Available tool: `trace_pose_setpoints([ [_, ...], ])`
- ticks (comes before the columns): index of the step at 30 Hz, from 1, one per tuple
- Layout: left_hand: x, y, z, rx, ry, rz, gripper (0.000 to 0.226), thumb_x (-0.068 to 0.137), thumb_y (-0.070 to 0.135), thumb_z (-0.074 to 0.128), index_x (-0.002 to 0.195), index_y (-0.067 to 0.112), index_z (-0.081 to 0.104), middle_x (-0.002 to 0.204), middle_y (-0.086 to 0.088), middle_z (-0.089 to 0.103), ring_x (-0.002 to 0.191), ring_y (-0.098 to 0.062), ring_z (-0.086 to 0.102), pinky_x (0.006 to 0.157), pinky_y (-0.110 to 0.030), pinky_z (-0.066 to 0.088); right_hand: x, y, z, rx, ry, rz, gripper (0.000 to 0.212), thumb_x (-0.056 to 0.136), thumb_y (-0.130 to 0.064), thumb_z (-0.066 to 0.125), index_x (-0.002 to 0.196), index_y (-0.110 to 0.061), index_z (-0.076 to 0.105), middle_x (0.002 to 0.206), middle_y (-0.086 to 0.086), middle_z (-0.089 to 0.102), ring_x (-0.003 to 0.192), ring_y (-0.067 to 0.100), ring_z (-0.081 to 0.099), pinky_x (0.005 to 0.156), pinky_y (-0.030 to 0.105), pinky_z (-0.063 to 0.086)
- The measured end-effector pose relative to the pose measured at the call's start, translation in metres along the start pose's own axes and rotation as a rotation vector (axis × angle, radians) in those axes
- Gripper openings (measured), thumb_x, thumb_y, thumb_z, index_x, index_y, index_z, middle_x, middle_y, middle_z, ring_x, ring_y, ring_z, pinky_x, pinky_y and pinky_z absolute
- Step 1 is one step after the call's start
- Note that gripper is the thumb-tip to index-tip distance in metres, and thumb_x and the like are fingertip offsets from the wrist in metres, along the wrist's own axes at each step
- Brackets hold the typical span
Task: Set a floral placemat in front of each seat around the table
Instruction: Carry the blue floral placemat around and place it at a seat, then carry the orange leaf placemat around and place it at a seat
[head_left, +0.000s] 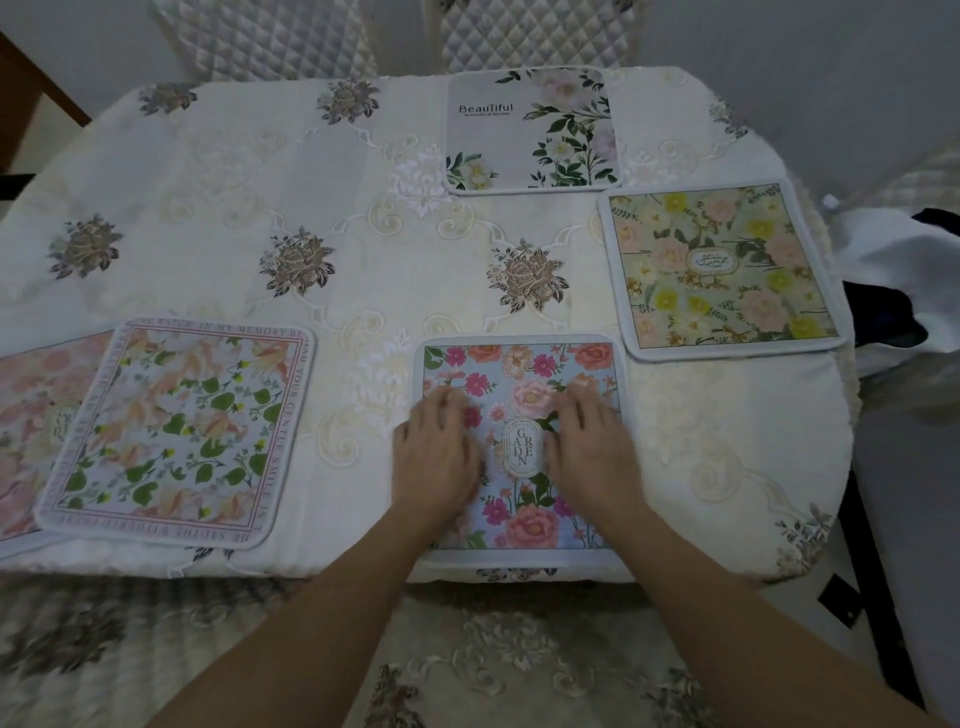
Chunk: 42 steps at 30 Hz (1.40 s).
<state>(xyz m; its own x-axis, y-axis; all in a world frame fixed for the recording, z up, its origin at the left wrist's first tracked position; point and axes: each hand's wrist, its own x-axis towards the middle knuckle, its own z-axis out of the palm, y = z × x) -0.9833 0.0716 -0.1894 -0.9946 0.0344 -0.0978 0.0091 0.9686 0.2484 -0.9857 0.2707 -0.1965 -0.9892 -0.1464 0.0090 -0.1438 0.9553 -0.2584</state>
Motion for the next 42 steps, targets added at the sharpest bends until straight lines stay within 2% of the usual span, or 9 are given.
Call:
trace_pose_setpoints([
  [2,0.002,0.010,0.017,0.072,-0.094,0.169,0.058,0.102,0.044,0.026,0.154,0.022,0.016,0.164,-0.005,0.011,0.151,-0.023,0.009,0.121,-0.047,0.015,0.002,-0.019,0.016,0.030,-0.094,-0.030,0.053,0.100,-0.035,0.038,0.146,-0.010,0.033,0.154,0.014,0.030,0.145,0.029,0.023,0.117,0.047,0.026],
  [4,0.002,0.010,0.030,0.119,-0.133,0.229,0.060,0.103,0.048,0.013,0.156,0.025,0.001,0.165,-0.002,-0.002,0.151,-0.019,-0.008,0.123,-0.047,0.004,0.002,-0.025,0.027,0.023,-0.129,-0.030,0.059,0.103,-0.040,0.028,0.153,-0.011,0.018,0.162,0.010,0.014,0.150,0.024,0.005,0.122,0.044,0.011],
  [9,-0.005,-0.017,0.033,0.124,-0.095,0.168,0.069,0.101,0.059,0.014,0.156,0.022,-0.004,0.165,0.000,-0.008,0.150,-0.015,-0.014,0.123,-0.043,0.002,-0.009,0.013,0.027,-0.041,-0.092,0.030,0.075,0.099,-0.057,0.026,0.155,-0.012,0.003,0.163,0.006,0.001,0.150,0.019,-0.005,0.122,0.041,0.008],
  [15,-0.004,-0.018,0.027,0.111,-0.134,0.152,0.071,0.099,0.061,0.010,0.155,0.021,-0.008,0.164,0.000,-0.014,0.149,-0.014,-0.019,0.123,-0.040,0.000,-0.009,0.026,0.021,-0.041,-0.129,0.039,0.075,0.099,-0.058,0.021,0.154,-0.016,-0.006,0.163,0.004,-0.007,0.149,0.017,-0.011,0.122,0.038,0.003],
  [18,-0.005,-0.015,0.019,0.116,-0.178,0.138,0.070,0.099,0.062,0.006,0.154,0.023,-0.014,0.163,0.000,-0.018,0.148,-0.014,-0.023,0.123,-0.040,-0.004,-0.002,0.024,0.014,-0.028,-0.219,0.049,0.076,0.097,-0.061,0.017,0.154,-0.016,-0.009,0.163,0.005,-0.010,0.149,0.019,-0.013,0.122,0.040,0.003],
  [22,0.001,-0.001,-0.009,0.118,-0.244,0.113,0.070,0.097,0.063,0.008,0.152,0.026,-0.013,0.164,-0.001,-0.014,0.150,-0.019,-0.016,0.122,-0.042,-0.004,0.009,0.013,-0.027,0.004,-0.296,0.057,0.071,0.099,-0.055,0.025,0.155,-0.018,0.001,0.163,0.007,0.002,0.150,0.025,-0.002,0.122,0.040,0.008],
  [27,0.007,0.026,-0.068,0.112,-0.123,0.157,0.066,0.098,0.056,0.023,0.156,0.027,0.009,0.165,-0.003,0.008,0.151,-0.024,0.005,0.123,-0.045,0.007,0.016,-0.001,-0.083,-0.029,-0.101,0.003,0.061,0.098,-0.044,0.038,0.152,-0.018,0.024,0.157,0.010,0.028,0.146,0.027,0.022,0.117,0.045,0.024],
  [31,0.008,0.043,-0.108,0.153,0.005,0.216,0.068,0.096,0.058,0.025,0.155,0.027,0.015,0.162,-0.001,0.021,0.149,-0.024,0.016,0.121,-0.047,0.015,0.023,-0.008,-0.117,-0.127,0.036,-0.028,0.059,0.096,-0.044,0.042,0.148,-0.017,0.034,0.148,0.011,0.043,0.139,0.029,0.036,0.112,0.050,0.031],
  [42,-0.003,0.046,-0.161,0.143,0.215,0.260,0.069,0.089,0.059,0.028,0.149,0.026,0.035,0.151,-0.001,0.043,0.139,-0.026,0.038,0.115,-0.047,0.030,0.015,-0.048,-0.175,-0.146,0.244,-0.095,0.056,0.088,-0.041,0.058,0.138,-0.017,0.049,0.133,0.010,0.057,0.125,0.030,0.052,0.102,0.048,0.044],
])
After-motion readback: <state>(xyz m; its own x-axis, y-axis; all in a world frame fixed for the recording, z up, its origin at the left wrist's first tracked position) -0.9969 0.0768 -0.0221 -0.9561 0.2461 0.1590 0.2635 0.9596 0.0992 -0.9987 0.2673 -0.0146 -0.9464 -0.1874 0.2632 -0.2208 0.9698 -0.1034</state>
